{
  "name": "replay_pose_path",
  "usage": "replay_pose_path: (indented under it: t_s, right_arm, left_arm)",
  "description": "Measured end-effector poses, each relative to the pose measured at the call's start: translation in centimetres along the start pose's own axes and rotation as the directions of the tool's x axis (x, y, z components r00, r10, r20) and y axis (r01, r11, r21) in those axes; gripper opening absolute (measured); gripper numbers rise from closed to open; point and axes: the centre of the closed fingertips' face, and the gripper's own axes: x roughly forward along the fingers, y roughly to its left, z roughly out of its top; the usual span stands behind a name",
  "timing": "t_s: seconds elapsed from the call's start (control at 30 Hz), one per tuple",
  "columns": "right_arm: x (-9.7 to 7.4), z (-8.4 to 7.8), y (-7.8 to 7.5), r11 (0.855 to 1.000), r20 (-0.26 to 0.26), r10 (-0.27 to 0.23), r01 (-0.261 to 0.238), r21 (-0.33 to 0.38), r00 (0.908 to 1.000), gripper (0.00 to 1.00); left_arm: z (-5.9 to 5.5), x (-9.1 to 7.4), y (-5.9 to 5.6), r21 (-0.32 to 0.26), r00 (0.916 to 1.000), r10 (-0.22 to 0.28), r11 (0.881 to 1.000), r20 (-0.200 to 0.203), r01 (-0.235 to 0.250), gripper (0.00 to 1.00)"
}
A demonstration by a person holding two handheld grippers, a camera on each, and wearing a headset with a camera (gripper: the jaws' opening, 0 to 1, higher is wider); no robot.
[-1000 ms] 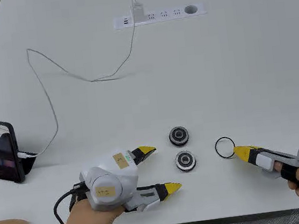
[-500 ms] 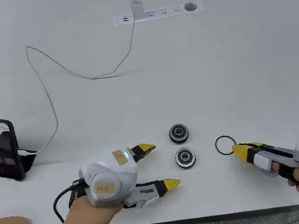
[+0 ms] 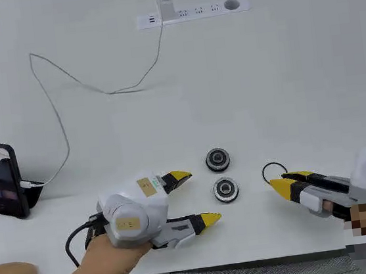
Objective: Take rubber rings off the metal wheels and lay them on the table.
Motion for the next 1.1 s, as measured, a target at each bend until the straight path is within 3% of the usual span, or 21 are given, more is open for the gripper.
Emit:
replay_pose_path:
  t_s: [0.6,1.1]
  right_arm:
    - [1.7,-0.4,2.3,0.996,-0.032,0.079,-0.080,-0.038,0.9964,0.19]
    - [2.8,-0.4,3.5,0.992,-0.046,0.112,-0.115,-0.051,0.9926,0.17]
  left_arm:
    - [1.6,0.8,-0.3,0.001,0.9994,-0.017,1.000,0.030,0.017,0.47]
    - [2.8,2.0,-1.2,0.031,0.9981,-0.053,0.998,0.030,0.052,0.33]
